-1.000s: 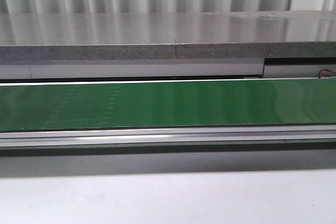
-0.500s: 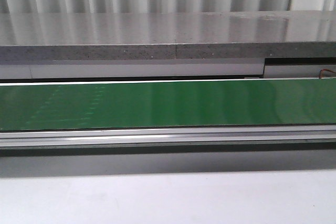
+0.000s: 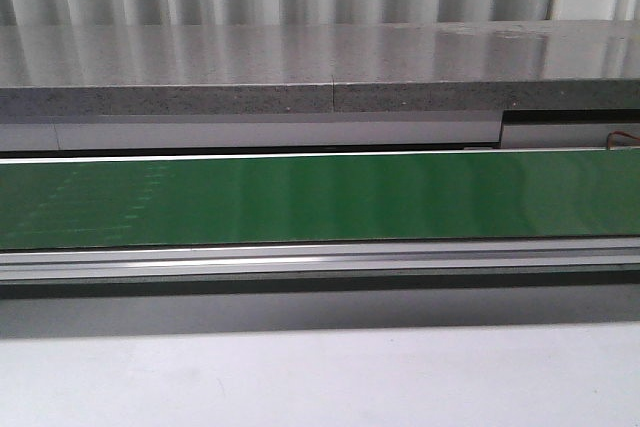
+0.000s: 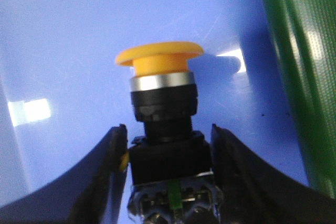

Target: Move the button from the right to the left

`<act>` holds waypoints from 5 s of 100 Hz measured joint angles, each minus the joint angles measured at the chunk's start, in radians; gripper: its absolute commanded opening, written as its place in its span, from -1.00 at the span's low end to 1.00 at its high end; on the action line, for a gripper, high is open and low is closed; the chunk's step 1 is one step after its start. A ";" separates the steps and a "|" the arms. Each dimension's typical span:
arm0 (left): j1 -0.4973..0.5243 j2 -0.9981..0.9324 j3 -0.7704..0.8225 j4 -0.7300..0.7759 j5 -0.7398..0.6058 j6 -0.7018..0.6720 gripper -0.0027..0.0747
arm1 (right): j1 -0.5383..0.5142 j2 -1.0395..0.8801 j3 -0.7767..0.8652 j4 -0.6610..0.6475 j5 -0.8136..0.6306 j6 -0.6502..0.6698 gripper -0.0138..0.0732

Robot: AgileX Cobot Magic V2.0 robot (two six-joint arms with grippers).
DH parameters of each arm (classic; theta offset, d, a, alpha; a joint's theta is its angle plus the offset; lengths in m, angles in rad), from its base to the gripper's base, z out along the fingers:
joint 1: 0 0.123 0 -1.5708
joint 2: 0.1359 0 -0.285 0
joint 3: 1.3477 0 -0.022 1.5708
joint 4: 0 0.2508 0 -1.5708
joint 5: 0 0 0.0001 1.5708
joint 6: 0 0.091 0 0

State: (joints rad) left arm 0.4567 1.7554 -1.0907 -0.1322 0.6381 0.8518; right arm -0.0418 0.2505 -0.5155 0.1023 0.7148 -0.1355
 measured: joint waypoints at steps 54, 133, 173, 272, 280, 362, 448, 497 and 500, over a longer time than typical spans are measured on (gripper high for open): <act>0.070 0.046 -0.002 -0.216 0.022 0.247 -0.98 | 0.000 0.000 0.000 0.000 0.000 0.000 -0.84; 0.070 0.084 -0.002 -0.238 0.027 0.291 -0.27 | 0.000 0.000 0.000 0.000 0.000 0.000 -0.84; 0.070 0.084 -0.002 -0.238 0.004 0.293 0.39 | 0.000 0.000 0.000 0.000 0.000 0.000 -0.84; 0.038 -0.273 0.017 -0.683 -0.064 0.315 0.43 | 0.000 0.000 0.000 0.000 0.000 0.000 -0.84; 0.005 -0.356 0.041 -0.687 -0.068 0.316 0.43 | 0.000 0.000 0.000 0.000 0.000 0.000 -0.84; -0.245 -1.181 0.519 -0.754 -0.129 0.319 -0.84 | 0.000 0.000 0.000 0.000 0.000 0.000 -0.84; -0.245 -1.284 0.617 -0.787 -0.110 0.317 -0.98 | 0.000 0.000 0.000 0.000 0.000 0.000 -0.84; -0.313 -1.284 0.622 -0.796 -0.201 0.312 -0.98 | 0.000 0.000 0.000 0.000 0.000 0.000 -0.84; -0.327 -1.285 0.623 -0.779 -0.215 0.292 -0.98 | 0.000 0.000 0.000 0.000 0.000 0.000 -0.84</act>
State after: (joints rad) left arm 0.1302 0.4702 -0.4677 -0.9112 0.4227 1.1441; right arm -0.0418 0.2505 -0.5155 0.1023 0.7148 -0.1355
